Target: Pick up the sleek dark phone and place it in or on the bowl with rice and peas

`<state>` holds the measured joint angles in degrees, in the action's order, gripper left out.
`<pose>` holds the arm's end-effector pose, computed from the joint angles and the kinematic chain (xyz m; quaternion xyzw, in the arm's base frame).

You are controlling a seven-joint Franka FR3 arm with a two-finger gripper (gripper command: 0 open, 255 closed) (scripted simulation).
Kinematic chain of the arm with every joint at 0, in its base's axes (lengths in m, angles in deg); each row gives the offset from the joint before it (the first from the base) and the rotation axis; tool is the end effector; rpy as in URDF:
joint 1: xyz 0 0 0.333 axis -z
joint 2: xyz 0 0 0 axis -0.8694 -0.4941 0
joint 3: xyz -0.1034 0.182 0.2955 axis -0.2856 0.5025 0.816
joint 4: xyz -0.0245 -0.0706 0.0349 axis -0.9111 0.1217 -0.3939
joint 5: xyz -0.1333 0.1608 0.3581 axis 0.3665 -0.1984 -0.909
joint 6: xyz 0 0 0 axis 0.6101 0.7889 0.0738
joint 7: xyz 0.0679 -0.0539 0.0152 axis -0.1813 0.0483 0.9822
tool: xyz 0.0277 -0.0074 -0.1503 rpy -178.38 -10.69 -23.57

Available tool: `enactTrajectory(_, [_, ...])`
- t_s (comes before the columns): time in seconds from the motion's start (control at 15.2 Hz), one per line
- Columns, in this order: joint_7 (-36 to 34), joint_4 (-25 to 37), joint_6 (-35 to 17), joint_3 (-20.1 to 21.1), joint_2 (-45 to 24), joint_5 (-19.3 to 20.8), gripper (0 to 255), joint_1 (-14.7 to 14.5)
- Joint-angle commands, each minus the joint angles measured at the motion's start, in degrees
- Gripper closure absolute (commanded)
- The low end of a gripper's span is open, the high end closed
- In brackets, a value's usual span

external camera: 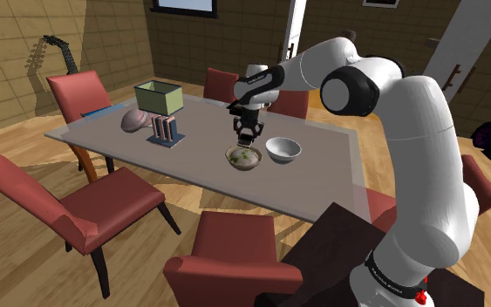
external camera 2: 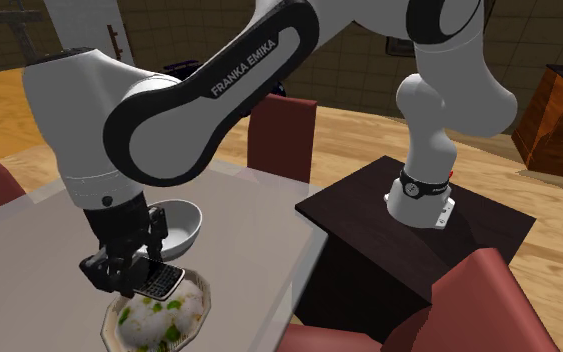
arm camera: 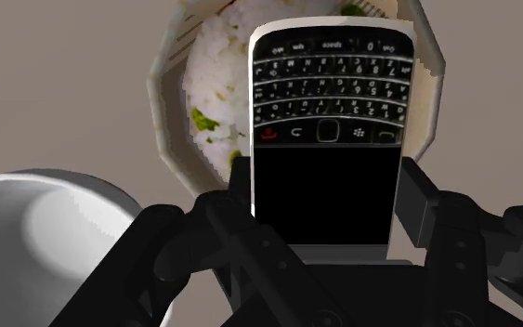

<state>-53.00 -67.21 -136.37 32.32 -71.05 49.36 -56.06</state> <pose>0.7401 -0.1588 0.2879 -0.8773 0.4789 -0.0018 0.0317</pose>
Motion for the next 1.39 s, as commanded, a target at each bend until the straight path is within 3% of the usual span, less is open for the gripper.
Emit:
enactTrajectory(0.0, [0.19,-0.63,-1.33,0.13,-0.69,-0.21,255,0.03])
enactTrajectory(0.53, [0.89,-1.64,-5.78,0.70,-4.17,-1.04,255,0.33])
enactTrajectory(1.06, [0.89,-1.64,-5.78,0.70,-4.17,-1.04,255,0.33])
enactTrajectory(1.12, [0.89,-1.64,-5.78,0.70,-4.17,-1.04,0,0.33])
enactTrajectory(1.32, [0.89,-1.64,-5.78,0.70,-4.17,-1.04,0,0.33])
